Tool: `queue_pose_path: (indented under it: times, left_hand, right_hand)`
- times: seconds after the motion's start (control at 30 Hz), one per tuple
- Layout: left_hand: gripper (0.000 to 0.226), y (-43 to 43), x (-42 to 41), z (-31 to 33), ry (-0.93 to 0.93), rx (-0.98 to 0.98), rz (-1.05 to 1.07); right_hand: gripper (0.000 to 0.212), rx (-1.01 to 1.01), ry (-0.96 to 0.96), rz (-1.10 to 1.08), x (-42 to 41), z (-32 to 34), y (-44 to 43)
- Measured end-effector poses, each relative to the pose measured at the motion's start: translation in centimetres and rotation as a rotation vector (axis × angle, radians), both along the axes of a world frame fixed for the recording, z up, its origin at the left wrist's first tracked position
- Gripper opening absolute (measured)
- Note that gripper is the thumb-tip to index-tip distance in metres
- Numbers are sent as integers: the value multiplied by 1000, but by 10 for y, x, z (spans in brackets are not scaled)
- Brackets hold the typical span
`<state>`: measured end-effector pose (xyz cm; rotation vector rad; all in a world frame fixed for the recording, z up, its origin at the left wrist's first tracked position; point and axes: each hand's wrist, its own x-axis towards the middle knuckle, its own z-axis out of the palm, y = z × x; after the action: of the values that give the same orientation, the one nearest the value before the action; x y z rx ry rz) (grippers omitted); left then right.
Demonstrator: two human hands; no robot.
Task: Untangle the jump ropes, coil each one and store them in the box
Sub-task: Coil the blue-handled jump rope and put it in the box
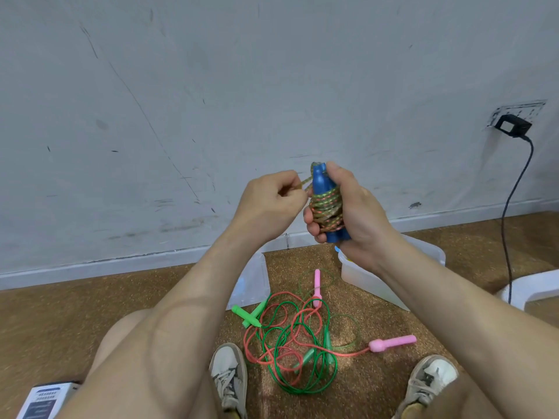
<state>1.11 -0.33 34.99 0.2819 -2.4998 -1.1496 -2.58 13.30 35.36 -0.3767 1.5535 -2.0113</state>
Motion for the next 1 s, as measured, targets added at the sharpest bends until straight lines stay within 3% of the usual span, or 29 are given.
queue_pose_path:
  times: [0.13, 0.37, 0.63, 0.8, 0.9, 1.0]
  left_hand:
    - [13, -14, -2, -5, -14, -286, 98]
    - [19, -11, -7, -12, -198, -316, -22]
    - [41, -19, 10, 6, -363, 170, -384]
    - [51, -32, 17, 18, -320, 700, -621]
    - [31, -22, 20, 19, -382, 651, -565]
    - [28, -6, 16, 15, -284, 725, -399]
  right_hand:
    - [48, -11, -26, 67, -2, 5, 4]
    - [45, -4, -15, 266, -5, 3, 11]
    - [41, 192, 151, 373, -16, 8, 22]
    - [39, 243, 222, 273, -22, 10, 25]
    - [41, 260, 264, 243, -22, 8, 22]
    - [39, 236, 265, 185, -24, 6, 20]
